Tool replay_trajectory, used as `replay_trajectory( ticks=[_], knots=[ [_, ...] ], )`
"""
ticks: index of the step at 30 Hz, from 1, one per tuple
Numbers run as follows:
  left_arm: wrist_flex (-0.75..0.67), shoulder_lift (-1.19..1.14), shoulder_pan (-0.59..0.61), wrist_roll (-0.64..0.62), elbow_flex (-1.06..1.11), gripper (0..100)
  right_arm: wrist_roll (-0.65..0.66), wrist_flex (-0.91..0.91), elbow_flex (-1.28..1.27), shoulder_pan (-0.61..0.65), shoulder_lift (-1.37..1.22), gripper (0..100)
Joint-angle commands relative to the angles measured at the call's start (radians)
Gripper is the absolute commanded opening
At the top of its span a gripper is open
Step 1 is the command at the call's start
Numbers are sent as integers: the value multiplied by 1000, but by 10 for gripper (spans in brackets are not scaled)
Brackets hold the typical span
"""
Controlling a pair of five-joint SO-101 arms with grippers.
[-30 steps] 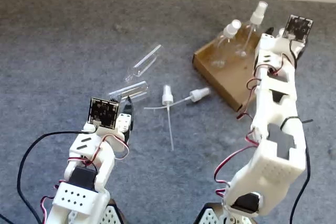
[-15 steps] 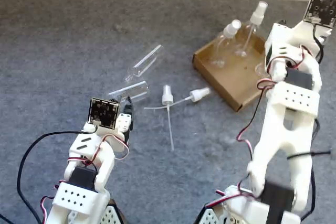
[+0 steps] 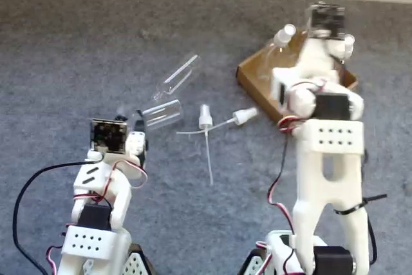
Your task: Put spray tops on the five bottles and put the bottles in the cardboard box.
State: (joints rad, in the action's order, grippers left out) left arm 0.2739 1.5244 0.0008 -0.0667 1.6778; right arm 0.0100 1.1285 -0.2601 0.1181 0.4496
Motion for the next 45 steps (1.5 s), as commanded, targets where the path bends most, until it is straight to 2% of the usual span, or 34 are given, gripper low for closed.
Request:
replay_trajectory(
  ticks=[1, 4, 7, 10, 16, 20, 22, 25, 29, 34, 45],
  knots=[
    [-74, 13, 88, 5, 25, 39, -2, 31, 10, 105, 38, 334],
    [-120, 13, 163, 3, 25, 38, 37, 39, 10, 194, 38, 246],
    [-180, 13, 243, 3, 25, 38, 222, 19, 10, 288, 36, 159],
    [-207, 13, 311, 8, -4, 38, 419, -33, 10, 378, 36, 151],
    [-23, 13, 578, 8, 7, 38, 609, -71, 12, 530, -15, 173],
    [118, 13, 679, 8, -4, 38, 666, -71, 19, 572, -166, 220],
    [187, 13, 700, 8, -1, 38, 684, -71, 22, 581, -251, 235],
    [275, 13, 720, 8, -1, 39, 802, -107, 54, 627, -358, 240],
    [288, 13, 717, 8, 10, 39, 936, -142, 130, 677, -492, 240],
    [293, 13, 713, 8, 10, 39, 1053, -143, 309, 680, -674, 241],
    [296, 13, 711, 8, 10, 38, 1074, -133, 845, 685, -1092, 242]
  ],
)
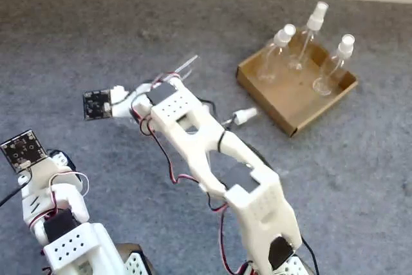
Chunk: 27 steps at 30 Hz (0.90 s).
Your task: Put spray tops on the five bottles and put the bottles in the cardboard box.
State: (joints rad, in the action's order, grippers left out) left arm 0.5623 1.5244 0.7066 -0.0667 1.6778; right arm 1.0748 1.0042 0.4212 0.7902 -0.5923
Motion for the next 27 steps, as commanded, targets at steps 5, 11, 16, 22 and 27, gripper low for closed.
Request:
replay_trajectory(
  ticks=[5, 11, 16, 22, 27],
  knots=[
    [8, 13, 5, 8, 10, 38, 9, 18, 282, 13, -209, 239],
    [8, 13, 5, 8, 10, 38, 3, 269, 361, 24, -283, 238],
    [8, 13, 5, 8, 12, 38, 0, 332, 383, 24, -312, 237],
    [8, 13, 4, 8, 12, 38, -186, 335, 383, 24, -311, 43],
    [8, 13, 4, 8, 12, 38, -235, 470, 433, 24, -309, 6]
  ],
)
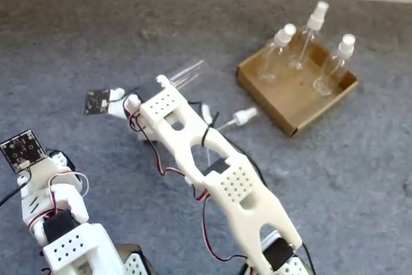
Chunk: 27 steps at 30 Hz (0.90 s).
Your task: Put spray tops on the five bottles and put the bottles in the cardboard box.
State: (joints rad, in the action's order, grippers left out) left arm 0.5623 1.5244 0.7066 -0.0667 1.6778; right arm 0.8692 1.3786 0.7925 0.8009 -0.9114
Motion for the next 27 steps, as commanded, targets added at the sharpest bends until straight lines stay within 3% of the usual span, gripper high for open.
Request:
replay_trajectory(
  ticks=[1, 3, 8, 12, 23, 27],
  knots=[
    [8, 13, 4, 8, 12, 38, -31, 137, 101, 13, 8, 6],
    [8, 13, 4, 8, 12, 38, -35, 222, 191, 10, 8, 6],
    [8, 13, 1, 8, 16, 38, -199, 377, 489, -33, 5, 6],
    [3, 13, -48, 9, 25, 38, -275, 389, 664, -94, 8, 8],
    [6, 13, -59, 9, 25, 38, -525, 392, 693, -217, 15, 9],
    [6, 13, -59, 9, 25, 38, -614, 392, 685, -226, 133, 9]
  ],
)
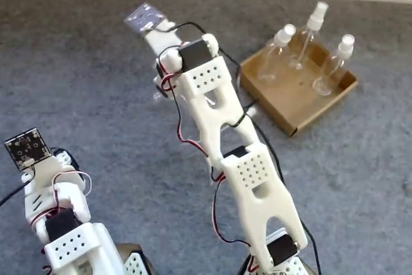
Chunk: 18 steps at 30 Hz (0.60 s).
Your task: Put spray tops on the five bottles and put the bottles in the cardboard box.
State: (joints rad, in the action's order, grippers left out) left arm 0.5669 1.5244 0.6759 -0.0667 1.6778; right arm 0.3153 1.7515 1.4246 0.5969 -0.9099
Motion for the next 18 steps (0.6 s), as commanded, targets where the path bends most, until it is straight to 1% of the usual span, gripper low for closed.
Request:
replay_trajectory(
  ticks=[1, 4, 7, 15, 18],
  knots=[
    [2, 13, -28, 9, 25, 38, -71, 19, 50, -22, 177, 9],
    [3, 13, -28, 9, 25, 38, -81, 19, 5, -24, 317, 9],
    [3, 13, -28, 9, 25, 38, -81, 19, -99, -24, 479, 9],
    [3, 13, -28, 9, 25, 39, -77, 18, -585, -25, 977, 9],
    [3, 13, -30, 9, 25, 39, -77, 16, -743, -58, 1141, 9]
  ],
)
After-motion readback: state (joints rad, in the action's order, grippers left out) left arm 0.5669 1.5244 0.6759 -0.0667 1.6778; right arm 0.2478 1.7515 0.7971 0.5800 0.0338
